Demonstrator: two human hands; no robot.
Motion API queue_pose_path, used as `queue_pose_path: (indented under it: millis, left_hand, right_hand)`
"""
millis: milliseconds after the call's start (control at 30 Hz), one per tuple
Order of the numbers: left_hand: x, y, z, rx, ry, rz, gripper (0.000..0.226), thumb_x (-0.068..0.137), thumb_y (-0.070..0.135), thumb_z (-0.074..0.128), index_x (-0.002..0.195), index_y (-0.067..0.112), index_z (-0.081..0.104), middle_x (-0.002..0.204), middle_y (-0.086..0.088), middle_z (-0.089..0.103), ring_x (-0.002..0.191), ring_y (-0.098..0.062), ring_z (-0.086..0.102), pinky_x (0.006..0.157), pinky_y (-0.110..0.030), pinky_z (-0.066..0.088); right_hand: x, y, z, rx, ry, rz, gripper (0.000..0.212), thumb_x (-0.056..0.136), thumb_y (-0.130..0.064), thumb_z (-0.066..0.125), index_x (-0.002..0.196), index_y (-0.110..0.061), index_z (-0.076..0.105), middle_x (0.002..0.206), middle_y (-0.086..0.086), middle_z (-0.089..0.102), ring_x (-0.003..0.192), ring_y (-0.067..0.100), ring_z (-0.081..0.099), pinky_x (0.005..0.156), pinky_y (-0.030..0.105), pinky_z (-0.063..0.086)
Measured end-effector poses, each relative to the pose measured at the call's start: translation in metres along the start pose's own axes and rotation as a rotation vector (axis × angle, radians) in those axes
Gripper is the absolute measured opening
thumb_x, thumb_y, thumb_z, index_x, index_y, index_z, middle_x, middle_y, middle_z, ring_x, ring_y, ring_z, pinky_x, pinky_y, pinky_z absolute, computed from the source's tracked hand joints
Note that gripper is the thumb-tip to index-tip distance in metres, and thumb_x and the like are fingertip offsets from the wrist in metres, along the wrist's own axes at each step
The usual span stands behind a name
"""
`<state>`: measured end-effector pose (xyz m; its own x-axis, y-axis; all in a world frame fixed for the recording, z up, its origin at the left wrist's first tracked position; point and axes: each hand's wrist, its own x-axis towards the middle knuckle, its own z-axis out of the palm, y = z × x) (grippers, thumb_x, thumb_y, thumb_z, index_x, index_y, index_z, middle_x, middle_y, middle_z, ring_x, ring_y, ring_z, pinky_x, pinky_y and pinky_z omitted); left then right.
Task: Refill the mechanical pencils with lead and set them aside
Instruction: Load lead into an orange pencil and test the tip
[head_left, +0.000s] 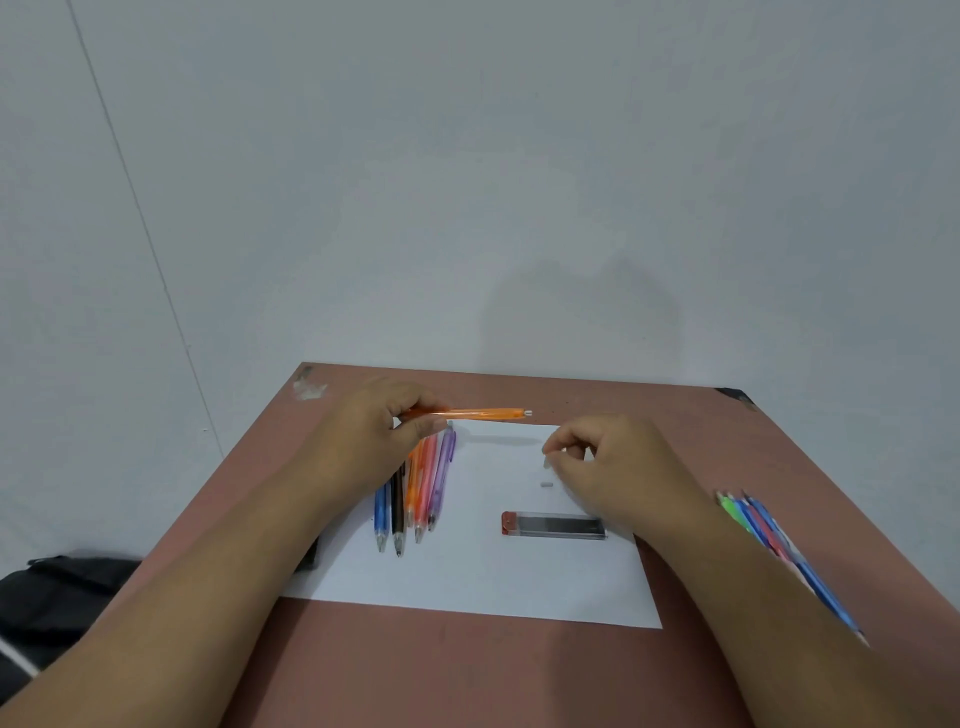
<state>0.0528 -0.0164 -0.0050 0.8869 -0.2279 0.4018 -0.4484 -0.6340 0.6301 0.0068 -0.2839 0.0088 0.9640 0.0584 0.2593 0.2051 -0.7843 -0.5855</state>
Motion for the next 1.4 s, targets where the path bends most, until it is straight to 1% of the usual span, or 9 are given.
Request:
queue_pose_path:
  millis: [100,233,467,567,700,867,1033,1167,1400]
  left_hand:
    - [-0.001,0.002,0.001,-0.015,-0.001,0.025,0.017,0.092,0.036,0.069,0.091,0.053,0.066,0.094,0.022,0.068,0.096,-0.001,0.06,0.084,-0.027,0.05]
    - [-0.003,0.006,0.003,-0.002,-0.007,0.042,0.016,0.092,0.037,0.069,0.093,0.053,0.066,0.093,0.023,0.067,0.096,-0.001,0.06,0.084,-0.029,0.051]
    - [-0.005,0.014,0.006,-0.003,0.015,0.057,0.017,0.093,0.038,0.068,0.1,0.053,0.066,0.098,0.028,0.065,0.102,0.004,0.055,0.087,-0.023,0.045]
    - [-0.006,0.013,0.004,0.012,0.052,0.025,0.032,0.09,0.05,0.066,0.121,0.044,0.067,0.111,0.027,0.063,0.107,0.006,0.054,0.089,-0.022,0.045]
    - [-0.006,0.011,0.002,0.049,0.055,0.009,0.036,0.089,0.057,0.063,0.123,0.046,0.064,0.116,0.027,0.061,0.105,0.008,0.054,0.087,-0.021,0.045]
    - [-0.006,0.013,-0.003,0.103,0.064,-0.024,0.021,0.094,0.048,0.063,0.111,0.04,0.07,0.108,0.027,0.065,0.106,0.005,0.056,0.09,-0.025,0.048]
    - [-0.002,0.012,-0.023,0.317,0.148,-0.233,0.019,0.099,0.039,0.057,0.096,0.029,0.073,0.081,0.014,0.068,0.073,-0.004,0.063,0.067,-0.028,0.054]
    - [-0.004,0.016,-0.041,0.438,0.181,-0.421,0.026,0.098,0.044,0.054,0.085,0.026,0.067,0.076,0.007,0.065,0.07,-0.013,0.06,0.064,-0.029,0.048]
    - [-0.013,0.012,-0.069,0.617,-0.34,-0.657,0.044,0.088,0.06,0.064,0.099,0.018,0.062,0.094,0.0,0.061,0.088,-0.017,0.058,0.073,-0.028,0.043]
  right_hand:
    - [-0.001,-0.002,0.001,0.056,0.15,-0.118,0.016,0.089,-0.025,0.073,0.098,-0.038,0.072,0.084,-0.018,0.061,0.082,-0.001,0.055,0.068,0.016,0.04]
    - [-0.001,-0.004,0.006,0.052,0.156,-0.185,0.032,0.089,-0.033,0.076,0.118,-0.042,0.067,0.102,-0.024,0.058,0.098,0.002,0.055,0.08,0.018,0.046]
    - [0.008,-0.003,0.011,-0.028,0.221,-0.282,0.01,0.094,-0.027,0.071,0.1,-0.031,0.077,0.099,-0.018,0.063,0.103,0.008,0.054,0.091,0.02,0.043]
    - [0.013,0.005,0.006,0.018,0.261,-0.195,0.011,0.094,-0.023,0.071,0.098,-0.03,0.077,0.096,-0.017,0.063,0.1,0.011,0.055,0.087,0.02,0.041]
    - [0.019,0.019,-0.002,0.04,0.288,-0.033,0.013,0.095,-0.018,0.068,0.099,-0.025,0.078,0.097,-0.012,0.062,0.099,0.017,0.058,0.086,0.027,0.045]
    - [0.022,0.033,-0.001,-0.005,0.233,0.103,0.014,0.098,-0.02,0.065,0.1,-0.024,0.078,0.102,-0.007,0.062,0.096,0.012,0.058,0.072,0.01,0.036]
    - [0.025,0.041,0.005,-0.044,0.187,0.143,0.014,0.096,-0.023,0.066,0.097,-0.027,0.079,0.099,-0.008,0.066,0.093,0.014,0.061,0.075,0.025,0.043]
    - [0.026,0.046,0.01,-0.098,0.13,0.182,0.014,0.096,-0.026,0.066,0.097,-0.03,0.079,0.1,-0.008,0.067,0.101,0.019,0.06,0.081,0.029,0.048]
    - [0.021,0.041,0.009,-0.121,0.128,0.156,0.027,0.095,-0.028,0.066,0.122,-0.029,0.071,0.105,-0.011,0.055,0.115,0.022,0.054,0.102,0.037,0.048]
